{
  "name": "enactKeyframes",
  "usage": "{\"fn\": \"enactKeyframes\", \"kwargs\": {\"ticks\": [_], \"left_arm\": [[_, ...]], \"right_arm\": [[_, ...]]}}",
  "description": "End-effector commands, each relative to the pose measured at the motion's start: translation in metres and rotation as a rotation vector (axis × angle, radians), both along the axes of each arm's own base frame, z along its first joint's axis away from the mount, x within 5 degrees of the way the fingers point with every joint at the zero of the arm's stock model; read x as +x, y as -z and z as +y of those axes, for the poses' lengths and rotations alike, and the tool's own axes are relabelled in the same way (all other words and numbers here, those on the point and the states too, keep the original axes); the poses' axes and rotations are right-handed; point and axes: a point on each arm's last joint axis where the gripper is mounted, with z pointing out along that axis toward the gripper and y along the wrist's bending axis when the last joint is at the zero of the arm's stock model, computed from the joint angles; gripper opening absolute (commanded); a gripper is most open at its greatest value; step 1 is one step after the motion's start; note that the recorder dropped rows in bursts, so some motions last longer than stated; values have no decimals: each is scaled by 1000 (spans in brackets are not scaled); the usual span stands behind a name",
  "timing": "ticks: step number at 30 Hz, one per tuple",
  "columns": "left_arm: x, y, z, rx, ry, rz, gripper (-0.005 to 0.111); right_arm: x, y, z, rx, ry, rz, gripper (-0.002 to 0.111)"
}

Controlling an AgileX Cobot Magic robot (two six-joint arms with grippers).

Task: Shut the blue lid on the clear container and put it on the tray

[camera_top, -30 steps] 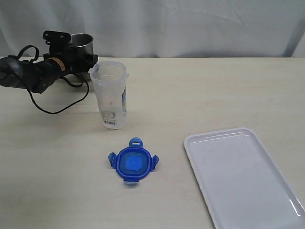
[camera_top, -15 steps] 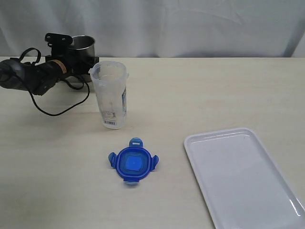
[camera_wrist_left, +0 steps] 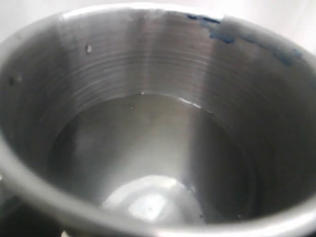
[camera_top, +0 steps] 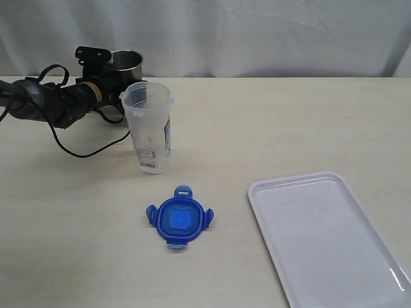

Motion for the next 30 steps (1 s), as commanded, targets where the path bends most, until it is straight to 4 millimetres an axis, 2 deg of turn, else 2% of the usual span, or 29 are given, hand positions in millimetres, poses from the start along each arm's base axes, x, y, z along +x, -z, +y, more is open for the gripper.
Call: {"fn": "enactKeyframes", "kwargs": {"ticks": [1,5,8,13,17,30], "left_arm": [[1,-5,0,-5,-11,6,60],[2,-6,1,-38,-43,11,60],[1,-7,-4,-66,-54,15,71],[2,-7,-4,-61,-54,12,70],[0,-7,-11,-39,-27,16,85],[-1,-6,-11,-33,-28,25,85]], "right_arm": [[0,1,0,-3,7,-6,4],[0,1,0,-3,7,-6,4],[0,1,0,-3,7,-6,4],[0,1,0,-3,7,-6,4],[0,1,0,-3,7,-6,4],[0,1,0,-3,7,-6,4]]}}
